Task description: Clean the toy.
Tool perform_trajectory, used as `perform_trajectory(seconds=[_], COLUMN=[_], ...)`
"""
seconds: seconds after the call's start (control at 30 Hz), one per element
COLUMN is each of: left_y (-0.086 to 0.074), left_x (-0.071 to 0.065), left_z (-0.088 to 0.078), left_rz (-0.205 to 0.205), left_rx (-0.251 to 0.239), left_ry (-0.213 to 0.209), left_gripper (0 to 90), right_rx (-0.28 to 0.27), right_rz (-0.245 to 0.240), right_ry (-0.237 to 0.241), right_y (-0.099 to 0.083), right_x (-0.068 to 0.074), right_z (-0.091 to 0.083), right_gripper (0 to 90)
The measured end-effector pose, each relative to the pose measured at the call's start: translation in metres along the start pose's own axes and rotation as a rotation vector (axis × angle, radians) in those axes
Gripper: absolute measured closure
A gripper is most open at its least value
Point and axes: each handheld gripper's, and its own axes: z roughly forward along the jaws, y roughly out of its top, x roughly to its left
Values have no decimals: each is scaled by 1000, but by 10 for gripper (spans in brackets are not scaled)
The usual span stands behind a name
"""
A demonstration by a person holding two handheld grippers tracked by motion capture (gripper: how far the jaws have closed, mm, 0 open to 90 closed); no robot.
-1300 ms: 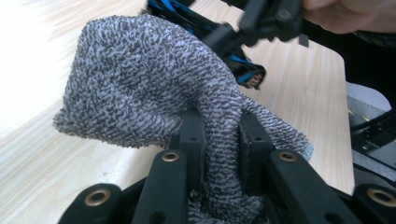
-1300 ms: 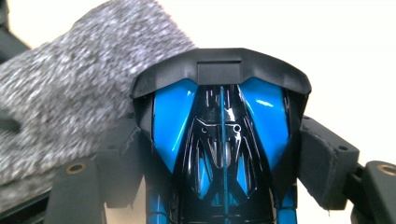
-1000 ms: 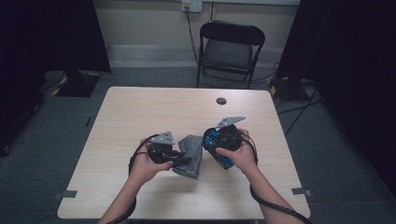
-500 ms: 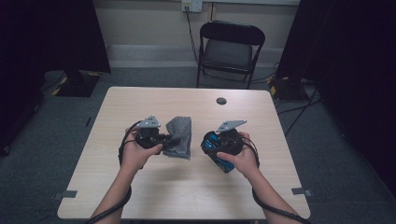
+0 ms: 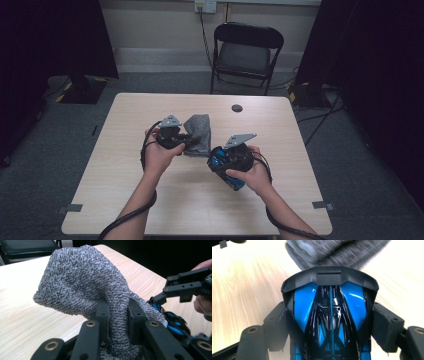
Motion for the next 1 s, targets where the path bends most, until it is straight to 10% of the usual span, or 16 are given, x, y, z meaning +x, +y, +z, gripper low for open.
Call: perform_trajectory(seconds=[1.0], left_y=[-14], left_x=[-17], left_z=[1], left_rz=[71], left_rx=[77], left_ry=[-140], left_gripper=[750], right_rx=[5], right_rz=[28], right_ry=[-71], right_y=[3], right_x=[-13], right_z=[-6], right_gripper=[253])
